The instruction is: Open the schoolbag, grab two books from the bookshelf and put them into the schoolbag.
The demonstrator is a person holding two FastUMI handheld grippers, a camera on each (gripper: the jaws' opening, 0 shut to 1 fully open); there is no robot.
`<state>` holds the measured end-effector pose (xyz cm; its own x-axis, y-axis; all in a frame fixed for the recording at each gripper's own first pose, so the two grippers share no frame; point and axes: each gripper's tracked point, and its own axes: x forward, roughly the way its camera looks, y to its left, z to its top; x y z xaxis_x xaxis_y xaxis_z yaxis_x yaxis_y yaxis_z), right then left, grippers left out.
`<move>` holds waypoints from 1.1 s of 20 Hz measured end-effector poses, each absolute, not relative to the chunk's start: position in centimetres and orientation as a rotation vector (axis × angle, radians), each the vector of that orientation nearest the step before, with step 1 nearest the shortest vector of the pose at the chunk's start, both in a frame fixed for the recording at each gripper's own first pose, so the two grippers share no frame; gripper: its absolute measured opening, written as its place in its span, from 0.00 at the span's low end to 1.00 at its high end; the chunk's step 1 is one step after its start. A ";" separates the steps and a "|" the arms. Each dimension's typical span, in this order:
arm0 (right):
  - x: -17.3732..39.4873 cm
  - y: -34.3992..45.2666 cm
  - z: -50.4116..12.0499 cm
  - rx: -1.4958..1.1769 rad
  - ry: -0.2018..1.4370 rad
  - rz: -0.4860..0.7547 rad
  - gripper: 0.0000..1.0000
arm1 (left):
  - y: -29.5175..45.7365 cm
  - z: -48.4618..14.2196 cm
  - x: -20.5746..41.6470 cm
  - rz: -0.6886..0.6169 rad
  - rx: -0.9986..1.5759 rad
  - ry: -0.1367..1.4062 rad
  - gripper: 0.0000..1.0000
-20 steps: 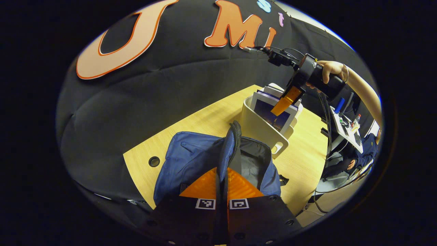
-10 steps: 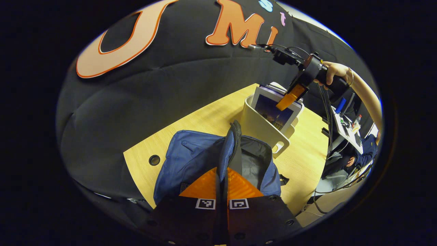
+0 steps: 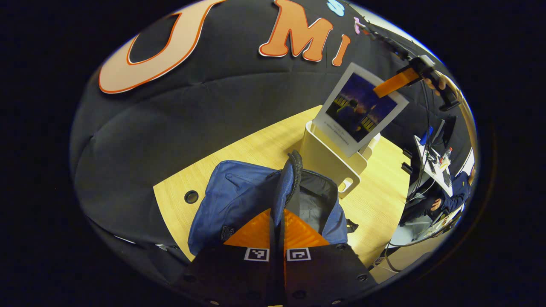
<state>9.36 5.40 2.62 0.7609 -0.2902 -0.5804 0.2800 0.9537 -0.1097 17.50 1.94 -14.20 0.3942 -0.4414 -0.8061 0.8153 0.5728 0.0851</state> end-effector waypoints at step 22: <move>14.6 16.4 -23.0 0.764 0.493 -0.029 0.28 | -1.2 -12.5 14.5 -0.829 0.655 0.818 0.01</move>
<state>14.63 16.40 -22.97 0.8861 0.1509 -0.4383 0.2006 0.7277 0.6560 14.48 -1.20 -12.48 0.4172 -0.3730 -0.8288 0.8335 0.5205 0.1853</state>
